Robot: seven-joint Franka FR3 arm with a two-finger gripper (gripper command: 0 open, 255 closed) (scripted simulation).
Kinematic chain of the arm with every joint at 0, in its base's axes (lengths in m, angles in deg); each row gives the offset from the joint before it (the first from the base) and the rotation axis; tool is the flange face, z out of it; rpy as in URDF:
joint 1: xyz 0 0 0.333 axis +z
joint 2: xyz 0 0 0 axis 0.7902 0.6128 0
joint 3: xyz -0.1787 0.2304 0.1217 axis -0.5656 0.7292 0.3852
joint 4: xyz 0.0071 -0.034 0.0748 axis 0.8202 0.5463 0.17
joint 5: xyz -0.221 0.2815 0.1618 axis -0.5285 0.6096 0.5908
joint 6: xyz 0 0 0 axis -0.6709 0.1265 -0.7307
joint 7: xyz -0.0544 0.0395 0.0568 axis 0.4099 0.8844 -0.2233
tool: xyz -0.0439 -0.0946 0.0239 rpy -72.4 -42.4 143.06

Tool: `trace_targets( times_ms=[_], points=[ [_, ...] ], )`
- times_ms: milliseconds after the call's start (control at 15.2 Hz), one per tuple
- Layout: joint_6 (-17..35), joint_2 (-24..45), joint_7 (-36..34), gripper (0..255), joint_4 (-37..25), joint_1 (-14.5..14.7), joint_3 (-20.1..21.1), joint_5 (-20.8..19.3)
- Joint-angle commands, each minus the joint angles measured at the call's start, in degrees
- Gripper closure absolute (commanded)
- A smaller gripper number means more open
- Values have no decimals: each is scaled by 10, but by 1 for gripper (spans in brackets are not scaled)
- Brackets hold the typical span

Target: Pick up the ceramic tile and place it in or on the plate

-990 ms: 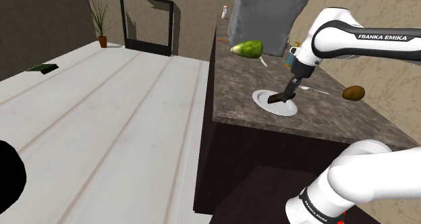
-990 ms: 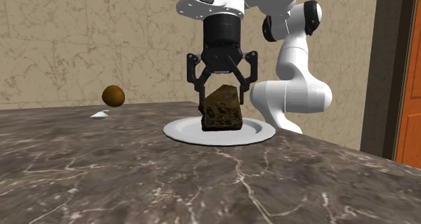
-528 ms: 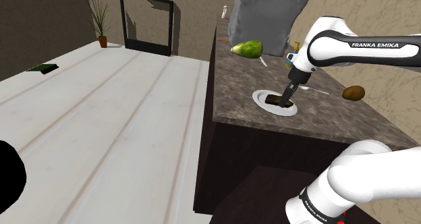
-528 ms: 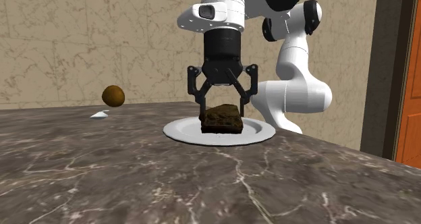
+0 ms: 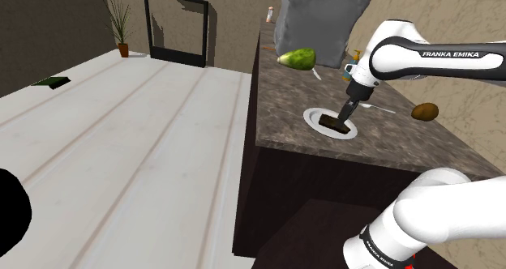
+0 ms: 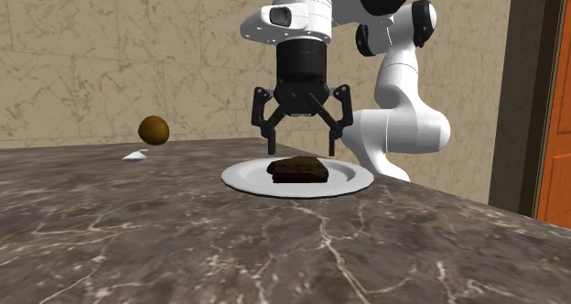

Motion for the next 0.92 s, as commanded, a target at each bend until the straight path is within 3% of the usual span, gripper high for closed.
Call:
trace_targets(
  times_ms=[0,330,858],
  points=[
    [0,0,0,0,0,0,0,0],
    [-75,-7,1,0,-68,3,9,8],
    [-75,-7,1,0,-68,3,9,8]
  ],
)
